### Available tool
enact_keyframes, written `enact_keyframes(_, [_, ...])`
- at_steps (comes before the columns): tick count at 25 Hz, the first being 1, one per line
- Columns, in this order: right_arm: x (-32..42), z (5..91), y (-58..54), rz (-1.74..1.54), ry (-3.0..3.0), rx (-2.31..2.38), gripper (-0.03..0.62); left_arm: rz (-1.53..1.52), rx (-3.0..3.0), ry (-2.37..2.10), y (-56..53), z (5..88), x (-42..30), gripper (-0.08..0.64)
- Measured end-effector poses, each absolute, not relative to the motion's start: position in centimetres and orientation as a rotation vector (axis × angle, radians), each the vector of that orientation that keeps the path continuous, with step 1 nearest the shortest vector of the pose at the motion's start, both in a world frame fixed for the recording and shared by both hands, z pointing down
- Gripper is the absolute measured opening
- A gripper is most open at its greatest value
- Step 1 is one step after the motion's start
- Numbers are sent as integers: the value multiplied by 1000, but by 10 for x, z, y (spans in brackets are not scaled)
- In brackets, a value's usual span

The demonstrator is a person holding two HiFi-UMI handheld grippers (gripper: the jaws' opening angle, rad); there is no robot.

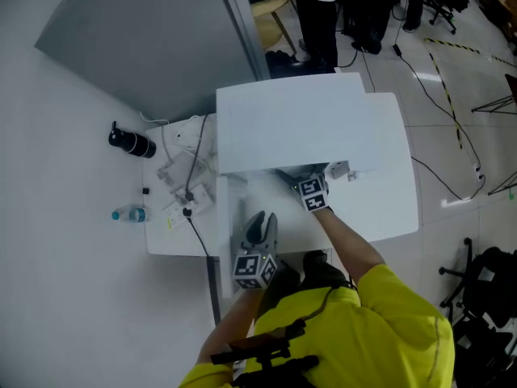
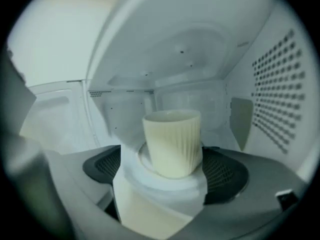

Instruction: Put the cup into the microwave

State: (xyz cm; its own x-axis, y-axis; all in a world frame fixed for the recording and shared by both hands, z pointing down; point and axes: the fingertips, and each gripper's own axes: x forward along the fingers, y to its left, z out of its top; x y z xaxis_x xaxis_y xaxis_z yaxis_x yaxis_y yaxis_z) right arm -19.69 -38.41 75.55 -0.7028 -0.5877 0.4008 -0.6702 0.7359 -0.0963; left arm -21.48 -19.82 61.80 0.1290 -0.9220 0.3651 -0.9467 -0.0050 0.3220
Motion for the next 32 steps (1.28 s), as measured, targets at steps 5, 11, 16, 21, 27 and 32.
enact_keyframes(5, [-145,722,-263,429,-2629,793,465,44,1948,-1773,-193,607,-211,102])
enact_keyframes(11, [-75,577,-216,425,-2817,904,264,3,2026,-1775,-184,560,-202,103])
enact_keyframes(16, [-47,476,-218,273,-2934,1027,224,-74,2090,-1794,-171,515,-197,101])
enact_keyframes(21, [-25,452,-217,274,-2939,1202,75,-145,2124,-1805,-165,488,-202,101])
enact_keyframes(27, [-10,462,-223,350,-2893,1305,5,-133,2142,-1786,-166,488,-202,101])
enact_keyframes(32, [1,463,-225,420,-2893,1326,5,-130,2163,-1780,-175,482,-196,101])
